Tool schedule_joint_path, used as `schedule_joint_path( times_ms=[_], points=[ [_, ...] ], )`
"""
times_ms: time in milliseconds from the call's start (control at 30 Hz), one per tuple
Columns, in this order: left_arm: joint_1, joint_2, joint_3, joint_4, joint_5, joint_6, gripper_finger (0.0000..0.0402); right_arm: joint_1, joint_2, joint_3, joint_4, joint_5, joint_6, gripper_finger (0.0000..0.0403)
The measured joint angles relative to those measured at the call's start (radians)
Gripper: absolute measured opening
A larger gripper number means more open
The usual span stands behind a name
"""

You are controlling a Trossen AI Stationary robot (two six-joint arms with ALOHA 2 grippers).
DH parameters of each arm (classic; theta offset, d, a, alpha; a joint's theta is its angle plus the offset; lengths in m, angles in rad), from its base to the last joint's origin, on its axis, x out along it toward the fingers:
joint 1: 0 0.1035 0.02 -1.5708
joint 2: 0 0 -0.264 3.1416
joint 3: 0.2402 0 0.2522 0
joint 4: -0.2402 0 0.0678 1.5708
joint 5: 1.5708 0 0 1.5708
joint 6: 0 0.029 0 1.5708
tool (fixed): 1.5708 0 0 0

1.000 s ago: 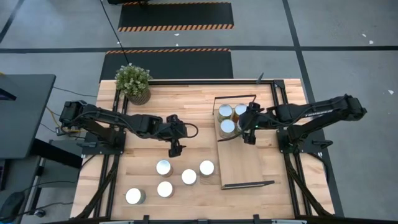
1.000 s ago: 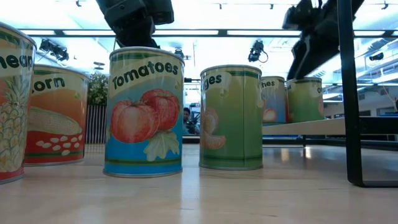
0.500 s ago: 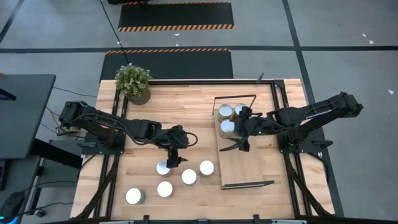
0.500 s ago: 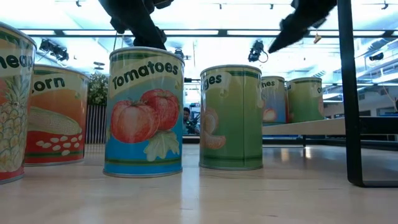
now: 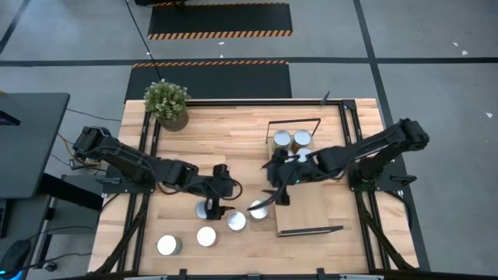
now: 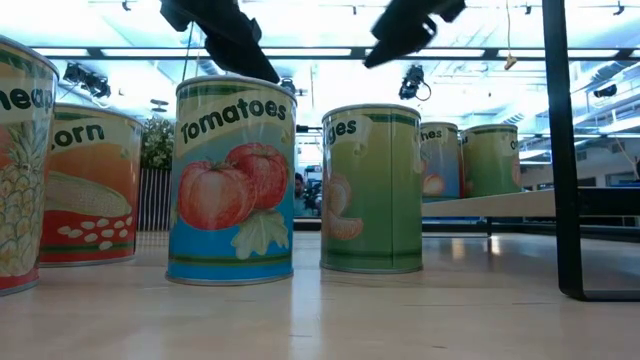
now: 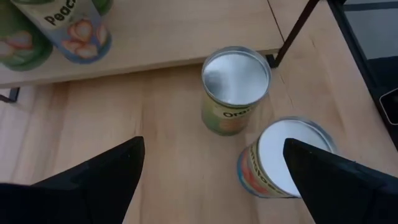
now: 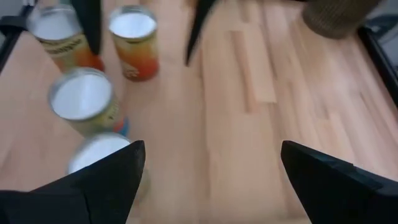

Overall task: Pick and place cans onto a shelf
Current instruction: Put the canned oranges on the shelf

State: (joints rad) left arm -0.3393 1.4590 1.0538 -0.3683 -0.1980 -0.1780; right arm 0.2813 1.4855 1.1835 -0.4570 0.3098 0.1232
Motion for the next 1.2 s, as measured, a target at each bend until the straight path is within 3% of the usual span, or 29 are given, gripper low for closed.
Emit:
schedule_joint_path(
  times_ms=[633, 1200],
  points=[
    [-0.047, -0.112, 0.0, -0.082, -0.057, -0.126, 0.0389, 0.087, 0.352, 0.322, -0.138, -0.104, -0.011, 0.0384],
    [-0.05, -0.117, 0.0, -0.106, -0.057, -0.178, 0.0389, 0.104, 0.472, 0.356, -0.224, -0.096, 0.038, 0.0384]
  ],
)
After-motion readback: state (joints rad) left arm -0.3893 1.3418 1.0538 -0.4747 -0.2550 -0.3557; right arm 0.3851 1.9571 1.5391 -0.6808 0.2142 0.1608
